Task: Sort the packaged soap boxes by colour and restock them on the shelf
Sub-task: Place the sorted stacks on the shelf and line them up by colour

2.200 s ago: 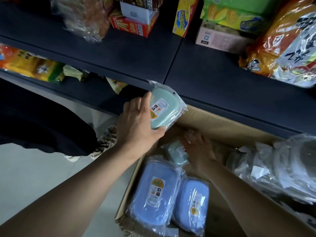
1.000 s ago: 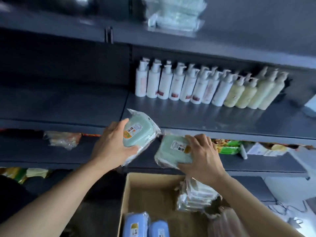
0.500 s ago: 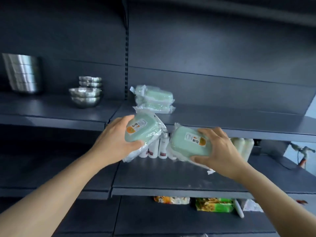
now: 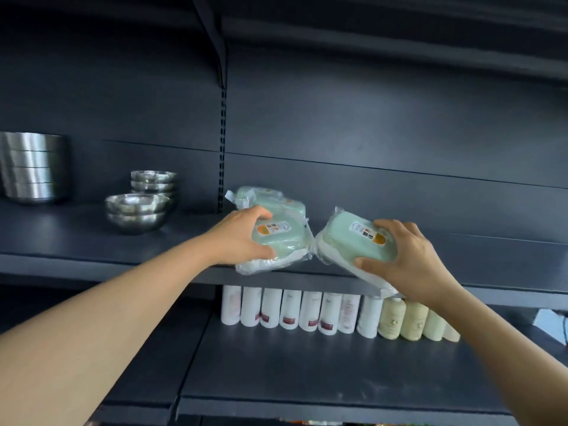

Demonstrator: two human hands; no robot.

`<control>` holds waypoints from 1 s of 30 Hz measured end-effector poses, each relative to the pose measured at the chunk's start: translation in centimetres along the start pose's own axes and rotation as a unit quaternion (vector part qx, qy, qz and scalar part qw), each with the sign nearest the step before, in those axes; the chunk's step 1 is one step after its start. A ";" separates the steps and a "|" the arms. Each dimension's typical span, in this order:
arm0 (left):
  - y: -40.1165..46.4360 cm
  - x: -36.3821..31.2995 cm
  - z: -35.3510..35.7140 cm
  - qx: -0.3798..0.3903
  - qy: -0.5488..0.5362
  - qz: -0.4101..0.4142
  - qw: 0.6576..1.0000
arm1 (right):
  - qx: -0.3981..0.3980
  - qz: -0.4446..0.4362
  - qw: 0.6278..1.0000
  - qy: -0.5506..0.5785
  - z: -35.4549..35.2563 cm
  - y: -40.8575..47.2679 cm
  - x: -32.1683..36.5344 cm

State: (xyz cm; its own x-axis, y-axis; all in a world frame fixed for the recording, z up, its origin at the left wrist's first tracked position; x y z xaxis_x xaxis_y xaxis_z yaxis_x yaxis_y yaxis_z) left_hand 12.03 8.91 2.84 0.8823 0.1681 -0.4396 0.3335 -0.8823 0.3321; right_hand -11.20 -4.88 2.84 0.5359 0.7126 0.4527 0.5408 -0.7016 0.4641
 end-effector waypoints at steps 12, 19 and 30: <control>6.6 6.3 2.4 0.024 0.056 0.060 0.996 | 0.013 -0.013 0.999 0.033 2.6 5.1 2.6; 4.5 9.0 0.1 -0.030 0.033 0.003 0.999 | 0.102 -0.084 0.991 0.024 6.8 8.1 8.0; 0.7 8.8 -2.2 -0.048 0.057 0.002 0.997 | 0.133 -0.082 0.986 -0.057 12.2 10.6 10.6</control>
State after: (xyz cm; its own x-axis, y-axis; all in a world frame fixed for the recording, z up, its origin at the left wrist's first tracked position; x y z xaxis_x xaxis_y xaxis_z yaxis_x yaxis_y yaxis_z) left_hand 20.74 10.68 1.04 0.9140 0.2179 -0.3422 0.3552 -0.8375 0.4152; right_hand 8.11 -4.81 3.23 0.4877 0.8225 0.2926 0.7694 -0.5634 0.3011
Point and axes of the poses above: each hand's wrist, its own y-axis towards the middle knuckle, its own z-axis out of the palm, x = y × z, the point moved 4 cm from there along y, towards the middle knuckle, and after that the axes turned 3 degrees about z, right-handed, at the moved point
